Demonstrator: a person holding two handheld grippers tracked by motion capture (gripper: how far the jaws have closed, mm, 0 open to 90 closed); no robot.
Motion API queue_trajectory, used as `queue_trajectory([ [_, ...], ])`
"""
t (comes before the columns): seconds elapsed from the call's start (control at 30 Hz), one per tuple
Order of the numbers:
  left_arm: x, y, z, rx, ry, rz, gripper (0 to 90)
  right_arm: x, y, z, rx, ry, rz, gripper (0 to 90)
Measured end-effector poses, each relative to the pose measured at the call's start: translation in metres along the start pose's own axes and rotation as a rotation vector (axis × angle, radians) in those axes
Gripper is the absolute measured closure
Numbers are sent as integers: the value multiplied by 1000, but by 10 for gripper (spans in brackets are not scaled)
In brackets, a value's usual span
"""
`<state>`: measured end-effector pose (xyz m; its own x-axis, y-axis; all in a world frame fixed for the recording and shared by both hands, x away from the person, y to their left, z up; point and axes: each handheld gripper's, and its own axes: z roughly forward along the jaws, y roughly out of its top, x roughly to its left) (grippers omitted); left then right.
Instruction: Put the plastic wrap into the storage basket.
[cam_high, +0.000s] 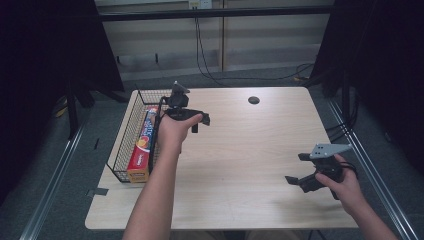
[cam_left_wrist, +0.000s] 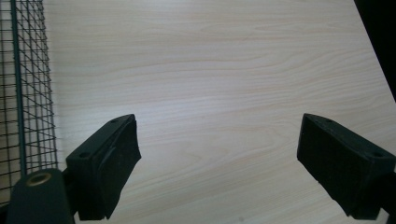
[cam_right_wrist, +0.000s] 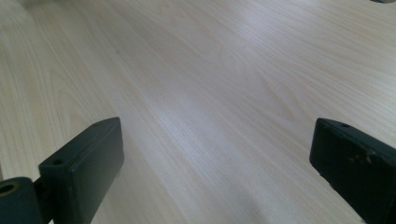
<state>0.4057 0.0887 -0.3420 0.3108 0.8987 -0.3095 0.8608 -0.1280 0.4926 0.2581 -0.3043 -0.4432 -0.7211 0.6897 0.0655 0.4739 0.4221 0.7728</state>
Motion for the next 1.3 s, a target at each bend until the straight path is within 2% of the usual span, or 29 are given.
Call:
queue_trajectory([
  [0.23, -5, -6, 7, 1, -9, 23, 130, 0, 0, 0, 0, 1, 0, 27],
  [0.6, -10, -16, 16, 14, -41, 23, 128, 0, 0, 0, 3, 0, -2, 27],
  [0.9, -16, -24, 22, 8, -48, 49, 129, 0, 0, 2, 4, -4, -4, 27],
  [1.3, -26, -42, 38, 7, -91, 82, 126, -1, -2, 6, 13, -13, 0, 26],
])
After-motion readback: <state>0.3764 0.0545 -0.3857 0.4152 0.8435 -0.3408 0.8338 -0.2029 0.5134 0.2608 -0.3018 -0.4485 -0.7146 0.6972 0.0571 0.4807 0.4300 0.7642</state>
